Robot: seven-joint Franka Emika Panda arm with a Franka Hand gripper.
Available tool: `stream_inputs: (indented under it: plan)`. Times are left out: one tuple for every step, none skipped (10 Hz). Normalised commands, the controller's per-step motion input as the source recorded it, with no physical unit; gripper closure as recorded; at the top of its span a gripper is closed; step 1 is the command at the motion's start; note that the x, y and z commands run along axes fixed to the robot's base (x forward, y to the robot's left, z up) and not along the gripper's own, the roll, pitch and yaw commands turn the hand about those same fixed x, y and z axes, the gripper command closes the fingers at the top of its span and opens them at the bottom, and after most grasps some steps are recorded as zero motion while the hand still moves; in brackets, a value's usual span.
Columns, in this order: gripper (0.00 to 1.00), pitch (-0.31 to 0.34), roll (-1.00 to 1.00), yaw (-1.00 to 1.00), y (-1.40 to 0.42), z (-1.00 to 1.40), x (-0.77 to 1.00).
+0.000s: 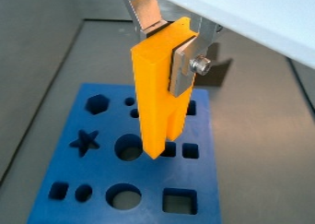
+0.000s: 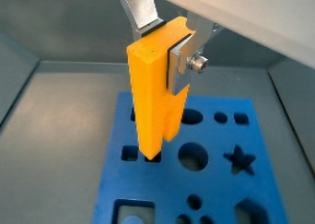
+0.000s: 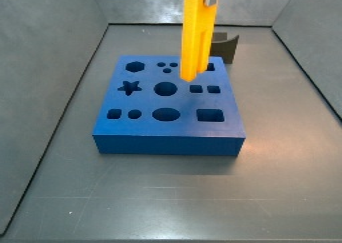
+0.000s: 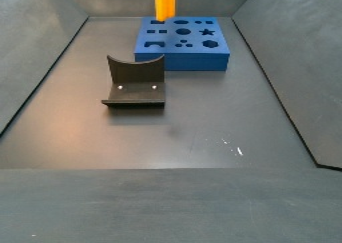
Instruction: Insert the double-square object.
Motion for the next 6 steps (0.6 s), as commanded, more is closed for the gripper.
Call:
stream_inputs:
  plan:
    - [1.00,0.000,0.07,-0.86,0.00,-0.21,0.17]
    - [1.00,0.000,0.06,-0.84,0.00,-0.17,0.16]
    - [1.00,0.000,0.01,-0.88,0.00,-0.09,0.17]
    - [1.00,0.000,0.00,-0.89,0.00,-0.01,0.18]
    - [1.00,-0.010,0.00,-0.90,0.00,0.00,0.17]
    - [1.00,-0.023,0.00,-0.91,0.00,-0.02,0.17]
